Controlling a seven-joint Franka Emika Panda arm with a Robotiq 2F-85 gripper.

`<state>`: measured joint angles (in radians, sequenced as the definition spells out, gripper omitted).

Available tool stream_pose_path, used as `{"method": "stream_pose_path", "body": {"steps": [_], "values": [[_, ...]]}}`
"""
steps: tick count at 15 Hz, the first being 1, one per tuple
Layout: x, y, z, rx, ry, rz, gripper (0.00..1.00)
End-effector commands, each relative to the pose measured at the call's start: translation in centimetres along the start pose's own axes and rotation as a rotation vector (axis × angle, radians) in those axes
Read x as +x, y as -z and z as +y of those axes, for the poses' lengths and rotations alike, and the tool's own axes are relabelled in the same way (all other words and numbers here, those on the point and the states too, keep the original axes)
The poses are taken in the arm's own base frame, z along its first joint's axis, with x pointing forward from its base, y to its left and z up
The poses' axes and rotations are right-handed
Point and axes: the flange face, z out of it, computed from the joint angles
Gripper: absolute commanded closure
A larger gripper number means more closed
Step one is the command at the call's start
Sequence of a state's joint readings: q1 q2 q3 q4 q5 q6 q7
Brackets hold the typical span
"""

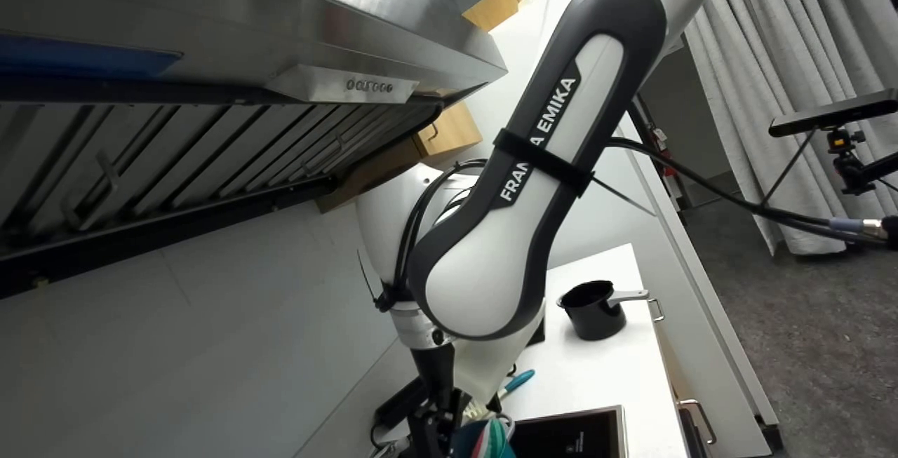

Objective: Put the watermelon plush on the table and close the pot with the lid on the other pot

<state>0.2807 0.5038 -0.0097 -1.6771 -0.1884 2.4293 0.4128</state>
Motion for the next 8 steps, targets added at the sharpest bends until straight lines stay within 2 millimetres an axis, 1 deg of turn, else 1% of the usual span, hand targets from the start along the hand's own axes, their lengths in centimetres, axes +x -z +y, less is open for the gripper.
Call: {"method": "stream_pose_path", "body": {"steps": [1,4,8], "values": [[0.04,0.07,0.00,0.000,0.000,-0.001,0.00],[0.04,0.07,0.00,0.000,0.000,-0.001,0.00],[0.32,-0.67,0.84,-0.006,-0.024,-0.006,0.00]]}}
